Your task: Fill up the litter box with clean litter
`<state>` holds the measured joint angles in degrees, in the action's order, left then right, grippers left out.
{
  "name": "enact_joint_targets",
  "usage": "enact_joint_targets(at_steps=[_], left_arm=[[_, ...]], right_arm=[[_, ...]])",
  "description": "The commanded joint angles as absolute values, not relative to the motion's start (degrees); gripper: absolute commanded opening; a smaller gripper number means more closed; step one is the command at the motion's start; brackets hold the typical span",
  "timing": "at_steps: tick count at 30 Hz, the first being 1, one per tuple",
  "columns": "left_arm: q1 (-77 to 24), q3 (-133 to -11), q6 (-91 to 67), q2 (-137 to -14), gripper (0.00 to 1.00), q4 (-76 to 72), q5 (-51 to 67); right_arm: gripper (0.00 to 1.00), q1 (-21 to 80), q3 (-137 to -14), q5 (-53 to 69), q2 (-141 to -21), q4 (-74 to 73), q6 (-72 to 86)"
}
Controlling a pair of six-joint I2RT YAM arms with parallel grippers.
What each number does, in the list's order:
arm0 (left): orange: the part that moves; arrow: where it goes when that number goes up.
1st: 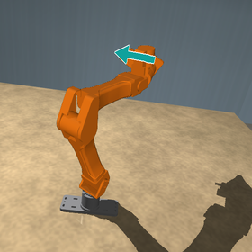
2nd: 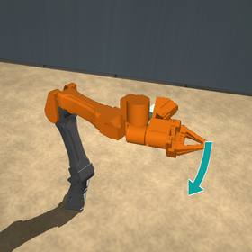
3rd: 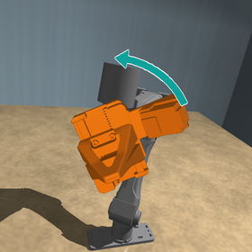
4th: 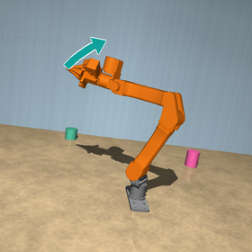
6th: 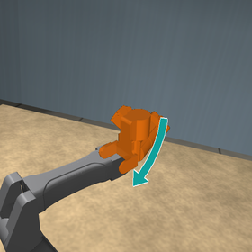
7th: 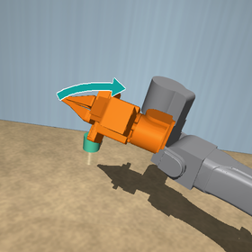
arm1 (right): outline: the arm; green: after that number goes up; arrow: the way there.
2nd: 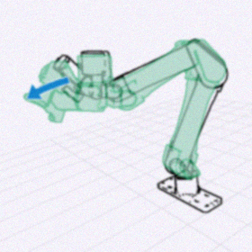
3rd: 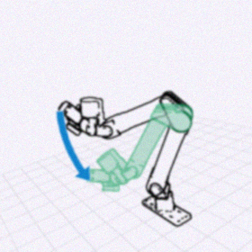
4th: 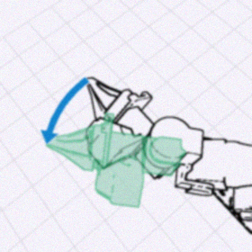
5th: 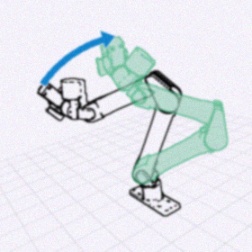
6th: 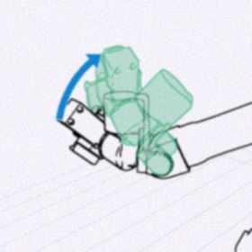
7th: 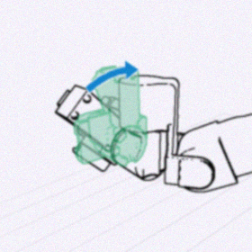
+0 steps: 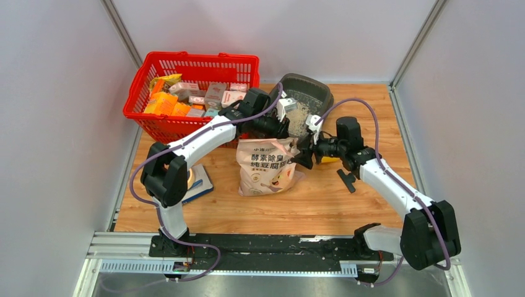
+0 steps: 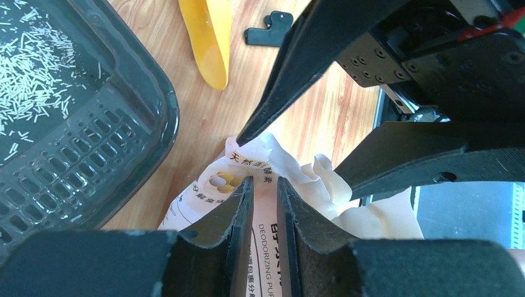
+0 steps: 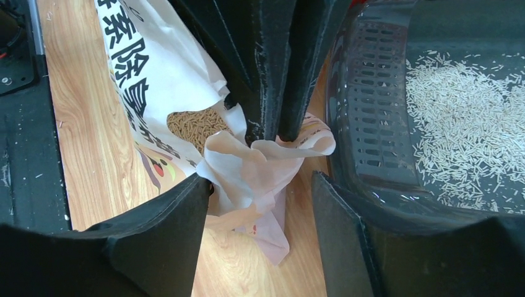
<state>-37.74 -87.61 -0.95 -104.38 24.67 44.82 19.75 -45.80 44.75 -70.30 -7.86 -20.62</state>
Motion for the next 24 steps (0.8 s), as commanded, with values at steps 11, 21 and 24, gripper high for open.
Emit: enact_joint_targets(at_steps=[11,21,24], left_arm=[[-37.53,-91.58,1.13,-106.26,0.27,29.7,53.61],[-37.35,-92.02,0.62,-106.35,0.26,31.55,55.64],[-36.83,-92.2,0.26,-106.35,0.25,31.29,55.72]], right_arm=[[0.7,15.47,-54.22,60.9,-78.22,-5.01,-23.11],[0.71,15.38,-57.22,66.79,-82.79,-5.71,-28.56],[0.68,15.38,-57.48,68.46,-83.32,-6.24,-28.65]])
